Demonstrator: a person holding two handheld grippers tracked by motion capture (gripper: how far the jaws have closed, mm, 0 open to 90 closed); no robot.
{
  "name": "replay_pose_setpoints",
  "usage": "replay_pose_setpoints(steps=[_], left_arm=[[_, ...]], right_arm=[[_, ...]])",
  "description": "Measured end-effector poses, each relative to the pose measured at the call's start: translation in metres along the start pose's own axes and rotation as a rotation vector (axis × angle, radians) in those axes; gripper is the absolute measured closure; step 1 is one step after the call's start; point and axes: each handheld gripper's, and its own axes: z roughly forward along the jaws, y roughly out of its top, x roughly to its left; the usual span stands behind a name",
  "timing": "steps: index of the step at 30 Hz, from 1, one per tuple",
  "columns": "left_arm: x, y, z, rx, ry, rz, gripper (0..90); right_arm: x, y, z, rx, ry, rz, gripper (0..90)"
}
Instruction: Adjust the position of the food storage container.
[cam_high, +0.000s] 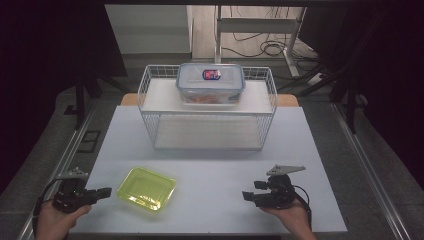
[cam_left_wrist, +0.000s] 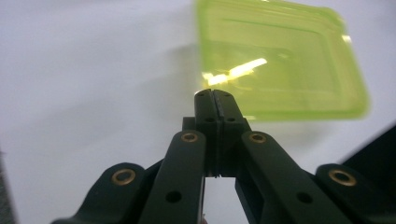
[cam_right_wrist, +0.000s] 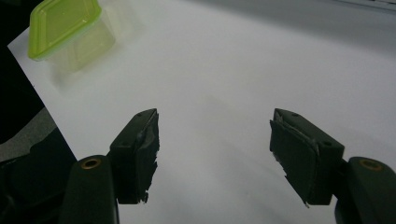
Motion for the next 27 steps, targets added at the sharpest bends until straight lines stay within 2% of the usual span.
replay_pose_setpoints(steps=[6, 13, 27], left_arm=[[0.008, 0.006, 0.022, 0.048, 0.002, 0.005, 90.0], [0.002, 0.007, 0.028, 0.064, -0.007, 0.014, 90.0], [-0.033, 0.009, 0.048, 0.094, -0.066, 0.050, 90.0]], right_arm=[[-0.002, -0.002, -0.001, -0.003, -0.006, 0.004, 32.7], [-0.002, -0.002, -0.002, -0.005, -0.008, 0.010, 32.7], [-0.001, -0.001, -0.001, -0.005, -0.004, 0.003, 32.6]])
